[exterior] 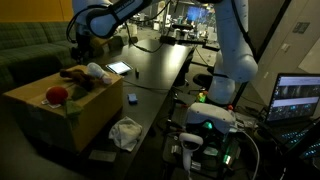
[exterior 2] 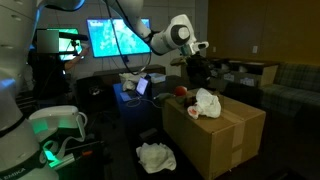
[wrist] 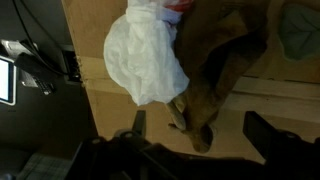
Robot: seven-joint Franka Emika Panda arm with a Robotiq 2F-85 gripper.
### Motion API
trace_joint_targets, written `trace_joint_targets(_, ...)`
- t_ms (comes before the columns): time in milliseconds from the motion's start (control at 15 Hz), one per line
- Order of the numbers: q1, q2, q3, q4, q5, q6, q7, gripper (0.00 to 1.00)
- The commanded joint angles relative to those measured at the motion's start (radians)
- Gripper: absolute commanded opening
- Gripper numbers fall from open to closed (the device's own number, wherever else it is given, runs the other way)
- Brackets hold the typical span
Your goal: Put the objects on the table onto the box and the objects on the box onto the table
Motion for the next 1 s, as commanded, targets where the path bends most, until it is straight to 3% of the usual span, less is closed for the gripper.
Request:
trace_joint_targets(0,0.017,0.004,0.017,0.012,-0.020,0.036,-0.022,1.00)
trace_joint_targets(933,0.029,0.153,0.066,0.128,0.019,0.013,-0.122,1.00)
